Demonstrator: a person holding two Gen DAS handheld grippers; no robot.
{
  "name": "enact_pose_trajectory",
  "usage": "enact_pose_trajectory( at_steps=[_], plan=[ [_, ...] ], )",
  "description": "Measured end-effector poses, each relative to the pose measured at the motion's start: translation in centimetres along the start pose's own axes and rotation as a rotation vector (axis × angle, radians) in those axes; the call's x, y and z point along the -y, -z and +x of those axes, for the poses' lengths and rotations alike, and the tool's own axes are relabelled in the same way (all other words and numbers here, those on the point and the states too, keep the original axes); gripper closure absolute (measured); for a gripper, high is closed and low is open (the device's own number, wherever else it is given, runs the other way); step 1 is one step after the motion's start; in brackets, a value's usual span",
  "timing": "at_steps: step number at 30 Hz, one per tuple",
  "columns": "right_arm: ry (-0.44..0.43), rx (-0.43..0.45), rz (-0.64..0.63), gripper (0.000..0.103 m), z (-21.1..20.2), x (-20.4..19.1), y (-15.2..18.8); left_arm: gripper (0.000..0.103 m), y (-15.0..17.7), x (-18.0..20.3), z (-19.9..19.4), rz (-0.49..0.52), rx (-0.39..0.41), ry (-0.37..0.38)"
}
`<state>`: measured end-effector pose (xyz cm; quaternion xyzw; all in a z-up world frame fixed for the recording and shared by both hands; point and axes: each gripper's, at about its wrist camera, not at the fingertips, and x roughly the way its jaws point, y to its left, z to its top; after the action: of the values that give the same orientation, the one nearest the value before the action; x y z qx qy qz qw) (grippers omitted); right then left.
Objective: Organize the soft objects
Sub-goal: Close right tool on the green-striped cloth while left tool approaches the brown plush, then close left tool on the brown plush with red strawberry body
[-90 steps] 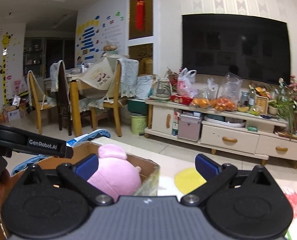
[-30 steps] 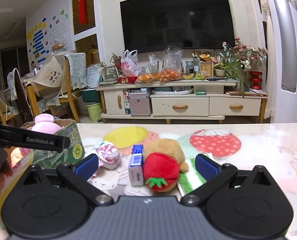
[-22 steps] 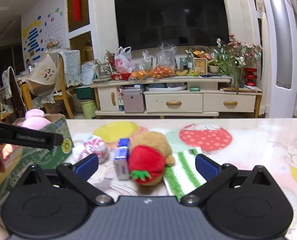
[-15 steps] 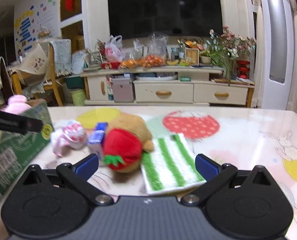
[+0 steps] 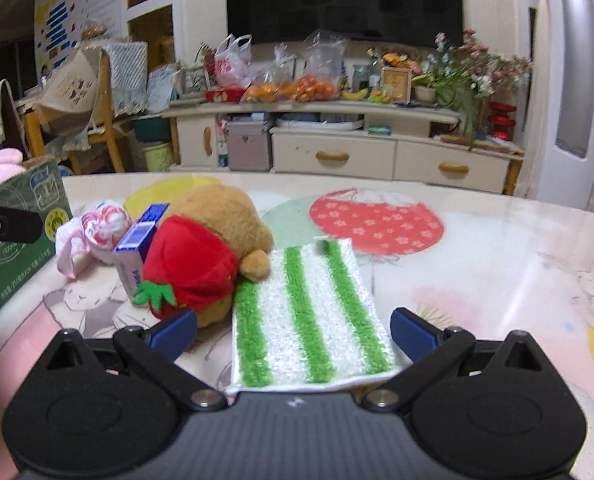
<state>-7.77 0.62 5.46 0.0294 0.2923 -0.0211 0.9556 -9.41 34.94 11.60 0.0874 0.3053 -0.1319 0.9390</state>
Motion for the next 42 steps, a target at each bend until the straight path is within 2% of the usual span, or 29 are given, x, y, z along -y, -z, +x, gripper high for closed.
enact_pose_trajectory(
  at_steps=[8, 11, 17, 21, 27, 31, 38, 42],
  plan=[
    [0.017, -0.047, -0.058, 0.001, 1.4, 0.5, 0.0, 0.0, 0.2, 1.1, 0.5, -0.01, 0.014, 0.049],
    [0.015, -0.049, -0.063, 0.009, 1.3, 0.8, 0.1, 0.0, 0.2, 1.5, 0.7, -0.009, 0.017, 0.062],
    [-0.013, -0.049, -0.055, 0.014, 0.8, 1.5, 0.0, 0.0, 0.4, 2.7, 1.2, 0.003, 0.029, 0.088],
    [-0.001, -0.052, -0.061, 0.016, 0.1, 2.2, 0.2, 0.0, 0.6, 3.8, 1.5, 0.023, 0.042, 0.116],
    [0.04, -0.063, -0.016, 0.016, -1.4, 4.5, 0.9, 0.0, 0.9, 6.4, 1.7, 0.079, 0.072, 0.15],
    [0.089, -0.057, -0.029, 0.016, -2.7, 5.4, 1.6, 0.0, 1.0, 8.1, 1.8, 0.119, 0.093, 0.184],
    [0.169, -0.058, 0.026, 0.013, -3.5, 7.7, 2.4, 0.0, 1.5, 12.2, 3.1, 0.164, 0.089, 0.194],
    [0.171, -0.066, 0.053, 0.009, -3.5, 8.5, 2.6, 0.0, 0.9, 14.2, 5.0, 0.156, 0.078, 0.175]
  ],
)
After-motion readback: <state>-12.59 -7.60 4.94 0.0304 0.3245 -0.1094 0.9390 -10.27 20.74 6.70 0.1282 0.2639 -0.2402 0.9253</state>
